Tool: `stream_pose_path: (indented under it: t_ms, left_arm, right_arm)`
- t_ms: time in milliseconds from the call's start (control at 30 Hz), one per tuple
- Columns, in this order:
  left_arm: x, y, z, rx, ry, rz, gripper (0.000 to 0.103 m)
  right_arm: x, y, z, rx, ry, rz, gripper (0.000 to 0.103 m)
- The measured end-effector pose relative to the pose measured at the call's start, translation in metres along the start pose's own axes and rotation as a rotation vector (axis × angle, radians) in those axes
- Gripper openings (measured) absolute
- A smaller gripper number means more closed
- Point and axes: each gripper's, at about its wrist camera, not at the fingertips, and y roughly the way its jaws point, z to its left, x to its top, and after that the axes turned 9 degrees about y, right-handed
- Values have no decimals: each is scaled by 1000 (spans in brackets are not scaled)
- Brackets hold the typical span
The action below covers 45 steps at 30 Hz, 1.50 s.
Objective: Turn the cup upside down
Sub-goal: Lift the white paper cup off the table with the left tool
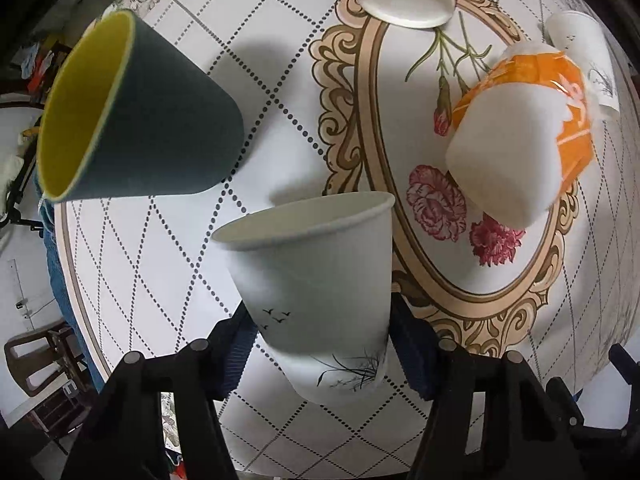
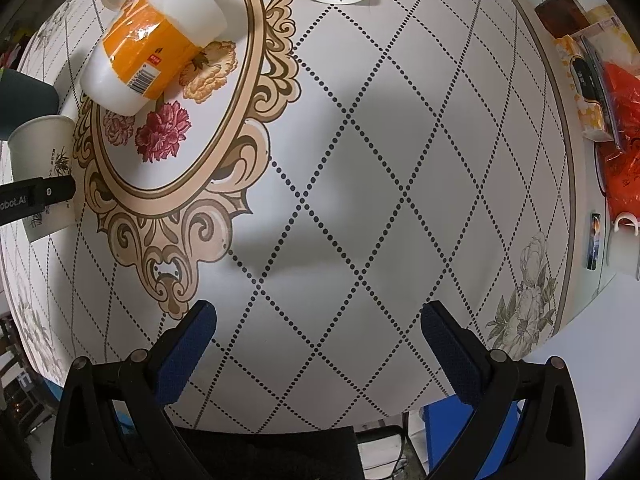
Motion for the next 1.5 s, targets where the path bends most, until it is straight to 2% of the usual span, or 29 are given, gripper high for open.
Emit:
stream_pose_path:
  t_ms: [133, 367, 633, 867, 967, 1133, 1300, 1333, 1467, 1500]
  left_arm:
    - [-13, -10, 2, -13, -1, -14, 61]
    - [-61, -19, -2, -76, -36, -10, 61]
    - [-109, -5, -3, -144, -96, 21, 61]
    - [-120, 25, -24, -169, -107, 27, 61]
    - [-112, 41, -41, -163, -97, 32, 61]
    - [-118, 65, -52, -164, -96, 53, 61]
    - [-106, 84, -43, -166, -100, 65, 62]
    - [-95, 95, -34, -171, -101, 71, 62]
    - [-90, 112, -31, -178, -112, 87, 62]
    - [-94, 110, -22, -178, -114, 87, 66]
  right_arm:
    - [-6, -6, 2, 7, -12, -3, 103]
    - [-24, -15, 4, 19, -45, -20, 103]
    - [-57, -17, -6, 29, -76, -19, 103]
    - [-88, -11, -19, 25, -77, -12, 103]
    - [-98, -12, -25, 23, -75, -11, 103]
    - [-107, -12, -36, 18, -76, -13, 103]
    - [-114, -14, -40, 15, -72, -10, 103]
    - [-114, -15, -40, 14, -71, -10, 103]
    - [-119, -13, -46, 15, -72, -9, 103]
    - [-118, -13, -46, 16, -72, -9, 103]
